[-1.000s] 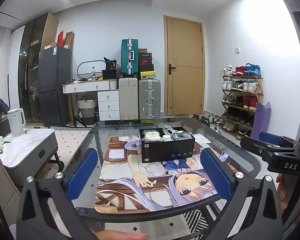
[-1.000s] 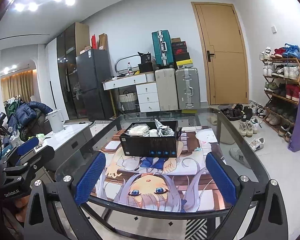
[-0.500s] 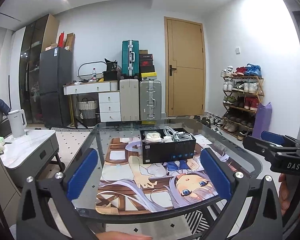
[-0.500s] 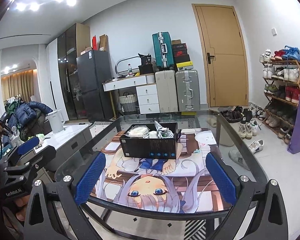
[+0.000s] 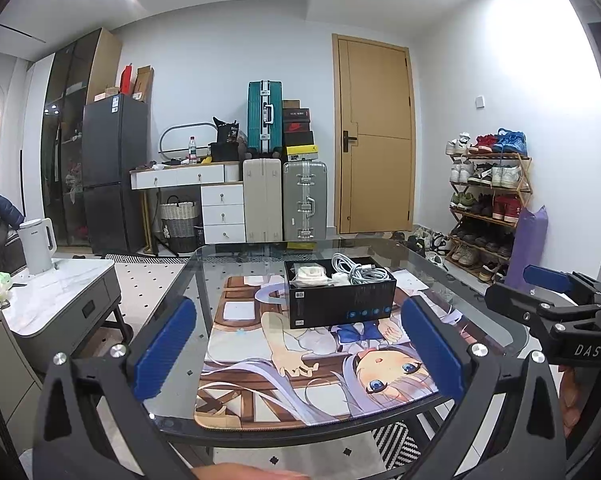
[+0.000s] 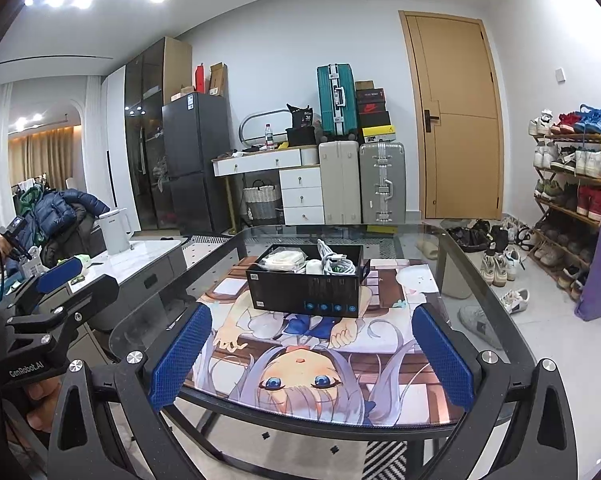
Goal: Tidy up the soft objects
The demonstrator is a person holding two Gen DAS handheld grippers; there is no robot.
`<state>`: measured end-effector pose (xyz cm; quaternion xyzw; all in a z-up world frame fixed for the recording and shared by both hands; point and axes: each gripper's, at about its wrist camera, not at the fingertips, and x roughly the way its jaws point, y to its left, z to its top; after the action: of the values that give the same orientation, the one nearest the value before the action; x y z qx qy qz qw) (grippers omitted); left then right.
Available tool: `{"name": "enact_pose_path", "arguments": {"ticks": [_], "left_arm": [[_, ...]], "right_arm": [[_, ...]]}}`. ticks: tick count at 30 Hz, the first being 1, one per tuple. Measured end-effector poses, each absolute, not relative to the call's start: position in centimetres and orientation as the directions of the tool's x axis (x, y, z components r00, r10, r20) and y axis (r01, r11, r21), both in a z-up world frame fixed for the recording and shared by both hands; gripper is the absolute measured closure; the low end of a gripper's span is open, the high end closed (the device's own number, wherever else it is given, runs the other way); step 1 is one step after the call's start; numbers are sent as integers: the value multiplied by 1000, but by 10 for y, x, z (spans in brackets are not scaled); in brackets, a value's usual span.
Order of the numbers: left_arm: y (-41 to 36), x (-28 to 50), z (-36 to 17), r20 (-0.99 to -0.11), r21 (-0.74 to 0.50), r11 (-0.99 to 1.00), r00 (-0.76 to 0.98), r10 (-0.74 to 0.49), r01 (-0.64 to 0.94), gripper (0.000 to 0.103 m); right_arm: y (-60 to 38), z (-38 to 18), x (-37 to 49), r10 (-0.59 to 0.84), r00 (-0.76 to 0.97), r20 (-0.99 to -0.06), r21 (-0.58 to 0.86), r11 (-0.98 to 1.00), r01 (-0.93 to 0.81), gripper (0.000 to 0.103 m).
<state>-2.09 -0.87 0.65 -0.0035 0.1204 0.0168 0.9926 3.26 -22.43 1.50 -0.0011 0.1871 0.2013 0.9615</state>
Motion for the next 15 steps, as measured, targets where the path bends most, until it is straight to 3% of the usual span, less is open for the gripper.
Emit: {"name": "enact_pose_path", "arguments": {"ticks": [15], "left_arm": [[-11,-20,8,-242,7,999,970,38,-37,0]], "right_arm": [[-223,12,33,389,846,-364,68,917,-392,1]]}}
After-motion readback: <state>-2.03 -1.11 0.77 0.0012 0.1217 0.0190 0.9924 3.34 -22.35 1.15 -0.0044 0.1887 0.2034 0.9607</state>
